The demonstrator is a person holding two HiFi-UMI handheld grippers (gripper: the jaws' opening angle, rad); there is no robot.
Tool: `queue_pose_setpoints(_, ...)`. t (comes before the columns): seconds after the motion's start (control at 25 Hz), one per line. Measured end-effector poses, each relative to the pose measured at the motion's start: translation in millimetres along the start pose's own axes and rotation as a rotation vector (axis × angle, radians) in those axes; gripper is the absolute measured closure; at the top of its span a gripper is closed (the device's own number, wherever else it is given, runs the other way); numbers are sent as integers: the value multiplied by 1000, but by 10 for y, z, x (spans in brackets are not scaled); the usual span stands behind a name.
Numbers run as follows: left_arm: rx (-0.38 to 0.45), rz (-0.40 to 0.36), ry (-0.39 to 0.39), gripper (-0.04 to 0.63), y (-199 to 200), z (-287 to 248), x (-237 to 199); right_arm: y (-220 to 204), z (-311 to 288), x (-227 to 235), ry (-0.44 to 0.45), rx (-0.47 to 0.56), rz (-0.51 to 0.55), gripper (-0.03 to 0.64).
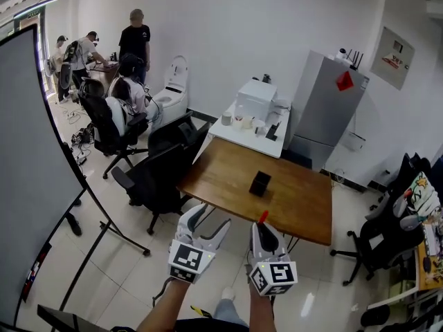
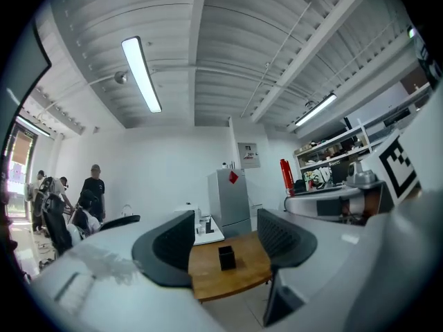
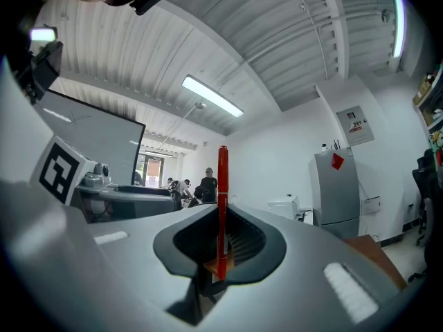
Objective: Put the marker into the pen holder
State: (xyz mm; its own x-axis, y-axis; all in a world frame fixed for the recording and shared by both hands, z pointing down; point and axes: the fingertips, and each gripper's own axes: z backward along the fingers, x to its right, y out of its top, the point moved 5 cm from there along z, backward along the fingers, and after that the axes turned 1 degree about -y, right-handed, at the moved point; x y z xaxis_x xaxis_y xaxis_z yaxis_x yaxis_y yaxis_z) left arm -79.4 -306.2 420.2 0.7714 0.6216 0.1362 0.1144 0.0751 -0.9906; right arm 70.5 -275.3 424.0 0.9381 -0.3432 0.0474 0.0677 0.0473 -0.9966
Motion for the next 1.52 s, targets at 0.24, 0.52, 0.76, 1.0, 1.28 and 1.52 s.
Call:
queue_pose_setpoints(0.24, -2, -9, 17, 310, 110, -792, -30, 285, -580, 692, 28, 47, 0, 581)
queue_pose_setpoints(0.52, -4, -36, 56, 310, 234, -1580, -70, 286, -989, 1307, 75, 42, -20, 581)
queue_pose_setpoints(0.76, -12, -23, 84, 311, 196, -2010, 27, 234, -1127, 1985, 35, 54, -64, 581)
queue_pose_setpoints(1.0, -73, -21, 91, 311, 41, -2254, -83, 6, -1345, 2253, 25, 6, -113, 581)
queue_pose_setpoints(1.28, -90, 10, 75, 310, -147, -2702, -340, -123, -1783, 2434, 25, -31, -99, 581)
queue_pose_setpoints(1.52, -47, 23, 34, 310, -109, -3286, -769, -17, -2347, 2629, -4, -27, -53, 581)
